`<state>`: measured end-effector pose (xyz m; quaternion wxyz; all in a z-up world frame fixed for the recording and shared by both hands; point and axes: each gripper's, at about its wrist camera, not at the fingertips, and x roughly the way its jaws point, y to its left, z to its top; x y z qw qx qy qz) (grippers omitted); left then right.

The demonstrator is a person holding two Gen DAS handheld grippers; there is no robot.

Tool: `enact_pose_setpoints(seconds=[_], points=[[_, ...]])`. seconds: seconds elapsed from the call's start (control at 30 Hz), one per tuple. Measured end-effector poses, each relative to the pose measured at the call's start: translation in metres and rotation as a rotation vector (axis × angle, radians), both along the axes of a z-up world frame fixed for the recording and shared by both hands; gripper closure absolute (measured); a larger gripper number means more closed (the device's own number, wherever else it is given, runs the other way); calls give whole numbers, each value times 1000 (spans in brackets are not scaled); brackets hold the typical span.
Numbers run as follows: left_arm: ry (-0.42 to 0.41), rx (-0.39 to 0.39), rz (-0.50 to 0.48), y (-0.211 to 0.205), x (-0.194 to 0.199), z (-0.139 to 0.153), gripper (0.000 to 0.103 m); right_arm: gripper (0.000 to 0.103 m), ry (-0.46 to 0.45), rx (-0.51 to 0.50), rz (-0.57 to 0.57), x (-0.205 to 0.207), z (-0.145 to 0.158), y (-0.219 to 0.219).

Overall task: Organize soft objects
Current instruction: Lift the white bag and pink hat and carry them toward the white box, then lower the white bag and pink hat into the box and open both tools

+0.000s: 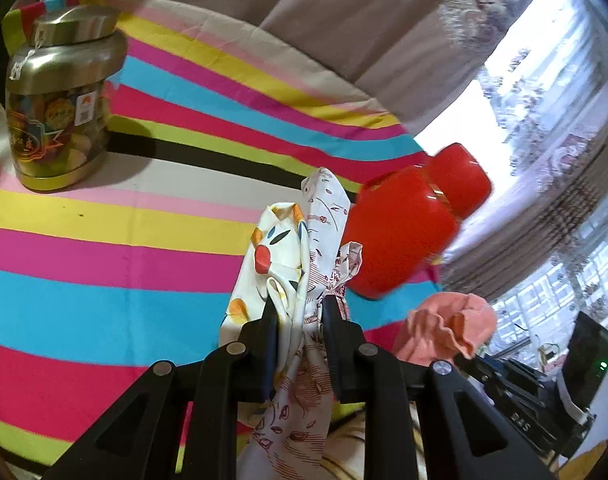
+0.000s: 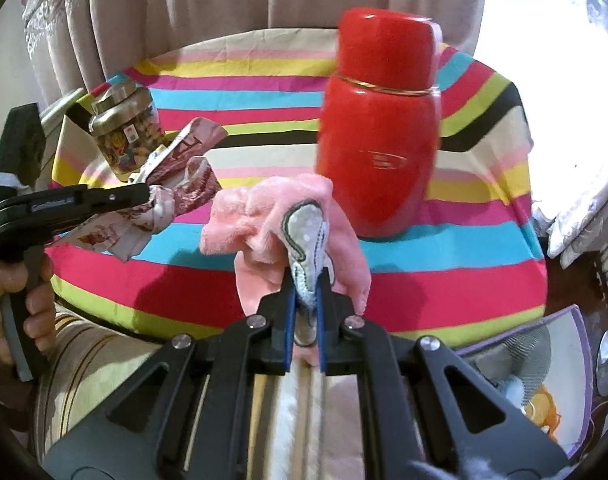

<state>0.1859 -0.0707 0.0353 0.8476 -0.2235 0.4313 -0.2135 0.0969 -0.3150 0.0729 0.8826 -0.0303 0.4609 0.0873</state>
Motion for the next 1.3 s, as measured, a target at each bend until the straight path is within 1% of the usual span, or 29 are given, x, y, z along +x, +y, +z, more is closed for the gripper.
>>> enact_pose_setpoints(seconds=[0.07, 0.1, 0.13, 0.17, 0.3, 0.43, 0.57, 0.7, 0.77, 0.9, 1.03, 1.17, 1.3], points=[[-8, -23, -19, -8, -10, 5, 82, 92, -16, 13, -28, -14, 12, -20], [-11, -35, -31, -13, -14, 7, 82, 92, -16, 13, -28, -14, 12, -20], [-12, -47, -44, -18, -19, 8, 82, 92, -28, 22, -52, -22, 21, -35], [-12, -55, -53, -23, -22, 9, 82, 92, -28, 22, -52, -22, 21, -35], [-11, -92, -111, -48, -43, 14, 82, 92, -45, 30, -101, -38, 36, -65], [-8, -106, -177, -75, -61, 18, 81, 92, -59, 22, -152, -58, 46, -96], [-3, -117, -230, -99, -74, 24, 81, 92, -61, 11, -200, -75, 49, -124], [0, -95, -276, -130, -83, 27, 81, 92, -52, -12, -241, -89, 45, -147], [2, -70, -316, -154, -85, 29, 81, 92, -44, -20, -263, -96, 42, -159], [6, -6, -427, -200, -89, 33, 81, 92, -9, -69, -303, -104, 33, -177], [-10, 40, -533, -244, -81, 36, 81, 92, 44, -117, -354, -104, 21, -192], [-10, 58, -617, -277, -75, 27, 81, 92, 102, -195, -416, -99, 2, -209], [-2, 49, -646, -292, -70, 10, 81, 92, 151, -204, -490, -94, -13, -229]])
